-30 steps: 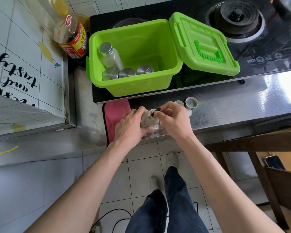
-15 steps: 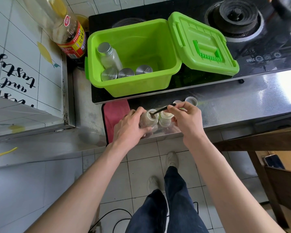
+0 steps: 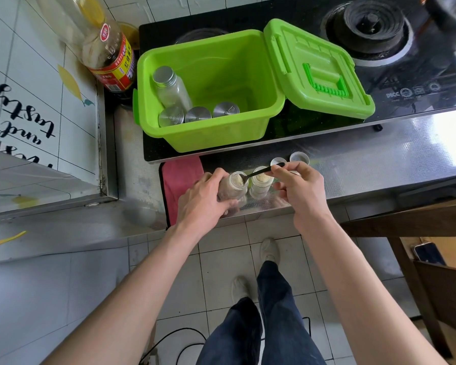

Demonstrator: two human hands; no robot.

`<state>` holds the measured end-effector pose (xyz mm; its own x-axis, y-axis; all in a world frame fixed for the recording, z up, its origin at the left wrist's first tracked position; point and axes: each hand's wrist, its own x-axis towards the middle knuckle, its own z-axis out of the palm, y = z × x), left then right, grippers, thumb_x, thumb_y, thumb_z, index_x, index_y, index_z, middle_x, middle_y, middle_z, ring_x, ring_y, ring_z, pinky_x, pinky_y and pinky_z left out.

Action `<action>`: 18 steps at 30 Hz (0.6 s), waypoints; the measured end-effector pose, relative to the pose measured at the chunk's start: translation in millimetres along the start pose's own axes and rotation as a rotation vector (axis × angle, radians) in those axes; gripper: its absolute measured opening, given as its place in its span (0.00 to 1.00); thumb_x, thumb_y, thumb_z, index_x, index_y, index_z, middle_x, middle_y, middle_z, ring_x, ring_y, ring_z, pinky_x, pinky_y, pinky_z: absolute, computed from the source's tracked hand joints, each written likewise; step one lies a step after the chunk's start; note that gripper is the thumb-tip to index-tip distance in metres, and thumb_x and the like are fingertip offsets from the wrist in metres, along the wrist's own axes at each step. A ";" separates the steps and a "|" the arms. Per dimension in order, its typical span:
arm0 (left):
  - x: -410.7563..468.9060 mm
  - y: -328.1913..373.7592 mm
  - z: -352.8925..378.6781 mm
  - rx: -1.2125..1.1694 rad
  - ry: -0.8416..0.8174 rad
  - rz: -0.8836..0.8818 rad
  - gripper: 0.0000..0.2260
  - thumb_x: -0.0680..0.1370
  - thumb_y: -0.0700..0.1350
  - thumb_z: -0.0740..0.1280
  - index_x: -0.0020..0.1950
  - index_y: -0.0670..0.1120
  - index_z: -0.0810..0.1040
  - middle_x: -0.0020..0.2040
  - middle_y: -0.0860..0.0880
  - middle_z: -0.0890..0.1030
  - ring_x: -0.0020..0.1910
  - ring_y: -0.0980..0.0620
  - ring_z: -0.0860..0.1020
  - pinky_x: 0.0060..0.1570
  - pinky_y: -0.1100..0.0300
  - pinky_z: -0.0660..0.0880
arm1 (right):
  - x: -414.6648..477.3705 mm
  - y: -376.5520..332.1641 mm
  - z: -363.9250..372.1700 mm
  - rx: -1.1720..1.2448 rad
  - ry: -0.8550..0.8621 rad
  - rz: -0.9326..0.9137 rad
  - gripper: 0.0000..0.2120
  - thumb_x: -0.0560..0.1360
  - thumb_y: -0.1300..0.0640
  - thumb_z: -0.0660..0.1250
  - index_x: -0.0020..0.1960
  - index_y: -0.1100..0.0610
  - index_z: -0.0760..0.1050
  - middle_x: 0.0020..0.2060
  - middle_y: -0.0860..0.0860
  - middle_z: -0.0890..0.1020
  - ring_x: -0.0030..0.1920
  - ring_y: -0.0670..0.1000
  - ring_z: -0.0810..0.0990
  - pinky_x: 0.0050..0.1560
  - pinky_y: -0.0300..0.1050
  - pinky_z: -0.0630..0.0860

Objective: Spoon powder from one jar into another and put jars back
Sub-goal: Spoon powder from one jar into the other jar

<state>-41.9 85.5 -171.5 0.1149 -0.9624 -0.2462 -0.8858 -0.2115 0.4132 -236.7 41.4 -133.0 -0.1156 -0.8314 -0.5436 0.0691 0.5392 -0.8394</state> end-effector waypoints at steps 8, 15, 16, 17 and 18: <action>-0.3 1.2 -0.5 -0.004 -0.012 -0.004 0.22 0.75 0.61 0.74 0.64 0.59 0.70 0.58 0.56 0.78 0.50 0.49 0.79 0.41 0.55 0.69 | -1.9 -11.0 -8.9 -0.003 0.007 -0.047 0.10 0.77 0.61 0.73 0.40 0.54 0.74 0.40 0.52 0.87 0.28 0.43 0.76 0.30 0.35 0.71; -1.6 0.6 -0.5 -0.002 -0.012 -0.006 0.22 0.74 0.62 0.74 0.63 0.59 0.70 0.57 0.56 0.78 0.51 0.47 0.80 0.42 0.54 0.72 | 2.6 -18.8 -26.6 0.041 0.052 -0.063 0.09 0.77 0.61 0.73 0.41 0.54 0.75 0.39 0.52 0.87 0.27 0.43 0.76 0.29 0.34 0.71; -1.4 0.7 -0.4 0.000 -0.011 -0.006 0.22 0.74 0.62 0.74 0.63 0.59 0.70 0.58 0.56 0.78 0.52 0.47 0.80 0.43 0.53 0.72 | 3.6 -19.8 -28.9 0.045 0.060 -0.067 0.10 0.77 0.61 0.73 0.41 0.53 0.74 0.37 0.50 0.87 0.27 0.43 0.76 0.29 0.34 0.71; -1.2 0.7 -0.1 0.003 -0.011 -0.005 0.22 0.74 0.62 0.74 0.63 0.59 0.70 0.58 0.56 0.78 0.52 0.47 0.80 0.43 0.54 0.72 | 4.4 -20.5 -30.8 0.044 0.070 -0.070 0.11 0.77 0.61 0.73 0.40 0.53 0.74 0.35 0.48 0.86 0.27 0.43 0.76 0.29 0.33 0.71; -1.0 0.7 -0.1 0.003 -0.011 -0.005 0.22 0.75 0.62 0.74 0.63 0.59 0.70 0.58 0.56 0.78 0.52 0.47 0.80 0.42 0.54 0.72 | 5.2 -21.2 -32.5 0.040 0.082 -0.073 0.11 0.77 0.61 0.73 0.40 0.53 0.74 0.32 0.47 0.86 0.26 0.42 0.76 0.28 0.33 0.71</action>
<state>-42.6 86.4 -170.9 0.1142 -0.9595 -0.2576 -0.8867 -0.2153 0.4090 -271.0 30.1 -117.8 -0.2021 -0.8538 -0.4797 0.0968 0.4700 -0.8773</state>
